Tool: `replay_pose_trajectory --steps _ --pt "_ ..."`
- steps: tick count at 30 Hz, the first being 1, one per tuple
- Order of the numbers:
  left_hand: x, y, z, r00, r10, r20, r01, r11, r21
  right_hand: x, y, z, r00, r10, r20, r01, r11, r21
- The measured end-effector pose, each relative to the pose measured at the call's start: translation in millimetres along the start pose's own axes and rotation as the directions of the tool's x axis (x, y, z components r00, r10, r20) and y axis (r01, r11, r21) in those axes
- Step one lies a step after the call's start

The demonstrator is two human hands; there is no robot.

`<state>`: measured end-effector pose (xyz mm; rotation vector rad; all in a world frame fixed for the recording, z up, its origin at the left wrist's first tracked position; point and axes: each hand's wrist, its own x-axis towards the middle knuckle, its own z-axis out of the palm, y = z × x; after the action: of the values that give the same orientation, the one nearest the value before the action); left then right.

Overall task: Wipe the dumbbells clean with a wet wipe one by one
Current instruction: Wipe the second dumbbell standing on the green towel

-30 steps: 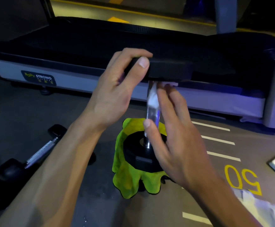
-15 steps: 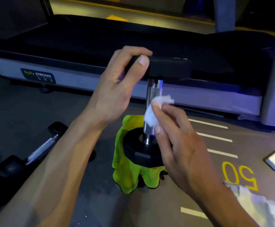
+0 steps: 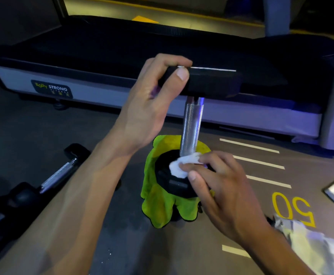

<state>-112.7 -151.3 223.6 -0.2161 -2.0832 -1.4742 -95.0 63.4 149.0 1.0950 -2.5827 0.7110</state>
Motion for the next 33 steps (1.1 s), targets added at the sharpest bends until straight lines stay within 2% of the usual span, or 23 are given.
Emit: replay_pose_trajectory --steps 3,6,11,14,17,20,23,27,29,33 --pt "0 0 1 1.0 -0.004 -0.004 0.004 1.0 -0.023 1 4 -6 0.999 0.035 -0.038 -0.036 0.999 -0.004" --pt "1 0 4 1.0 -0.011 -0.015 0.01 1.0 -0.022 4 -21 3 1.0 0.012 -0.014 -0.013 1.0 -0.008" --pt "3 0 5 1.0 -0.021 0.01 0.021 0.999 -0.043 2 -23 9 0.999 0.034 -0.031 -0.038 0.99 -0.133" --pt "1 0 3 0.999 -0.034 -0.003 0.034 0.998 -0.059 -2 -11 0 0.995 0.077 -0.06 -0.083 0.992 -0.09" --pt "1 2 6 0.999 -0.036 -0.006 0.036 0.998 -0.06 -2 -26 3 0.996 0.084 -0.026 -0.085 0.995 -0.045" --pt "2 4 10 0.999 -0.034 0.015 0.034 0.998 -0.049 2 -39 14 0.998 0.062 0.017 -0.06 0.992 -0.114" --pt "0 5 9 0.999 -0.032 0.017 0.033 0.998 -0.058 2 -24 11 0.994 0.101 -0.037 -0.105 0.984 -0.146" --pt "-1 3 7 1.0 -0.03 0.007 0.03 0.997 -0.067 -4 -2 5 0.987 0.141 -0.075 -0.144 0.989 -0.031" --pt "0 3 9 0.999 -0.033 0.009 0.034 0.997 -0.075 -5 -1 6 0.987 0.135 -0.083 -0.129 0.989 0.066" --pt "2 3 12 0.999 -0.042 0.019 0.043 0.996 -0.083 4 -2 6 0.971 0.225 -0.074 -0.192 0.931 0.311"
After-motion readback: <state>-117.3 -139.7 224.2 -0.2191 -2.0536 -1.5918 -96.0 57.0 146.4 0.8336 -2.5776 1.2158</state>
